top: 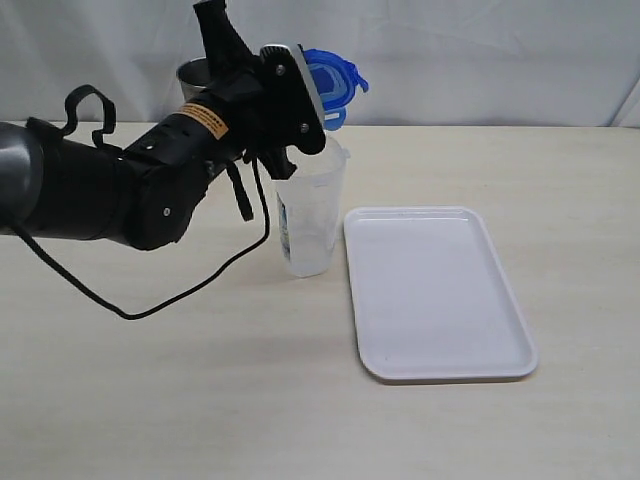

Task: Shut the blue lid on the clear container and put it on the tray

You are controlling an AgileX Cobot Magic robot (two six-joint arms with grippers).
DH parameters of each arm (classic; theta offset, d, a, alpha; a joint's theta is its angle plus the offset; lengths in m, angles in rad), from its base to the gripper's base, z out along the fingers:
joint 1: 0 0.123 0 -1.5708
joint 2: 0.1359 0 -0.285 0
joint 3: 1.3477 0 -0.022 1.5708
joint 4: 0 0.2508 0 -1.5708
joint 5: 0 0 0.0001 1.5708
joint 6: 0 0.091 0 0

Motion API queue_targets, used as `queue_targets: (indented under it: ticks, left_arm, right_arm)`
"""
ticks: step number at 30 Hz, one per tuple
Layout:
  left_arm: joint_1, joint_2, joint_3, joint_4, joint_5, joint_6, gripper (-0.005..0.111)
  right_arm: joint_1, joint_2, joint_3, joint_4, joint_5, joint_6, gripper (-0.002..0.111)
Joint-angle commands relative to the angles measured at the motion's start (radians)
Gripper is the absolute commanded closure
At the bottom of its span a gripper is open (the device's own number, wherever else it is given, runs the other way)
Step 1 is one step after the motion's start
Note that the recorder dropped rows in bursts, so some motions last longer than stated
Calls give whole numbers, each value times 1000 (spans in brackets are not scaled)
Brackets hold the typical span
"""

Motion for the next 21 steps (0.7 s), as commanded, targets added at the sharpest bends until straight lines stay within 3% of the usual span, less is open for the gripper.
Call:
queue_targets:
  ticks: [1, 21]
  left_arm:
    - [3, -1, 0, 0, 18, -17, 107]
    - [0, -41, 2, 20, 187, -9, 107]
  right_arm:
    - [-4, -4, 2, -7, -4, -3, 104]
    - [-4, -4, 2, -7, -4, -3, 104]
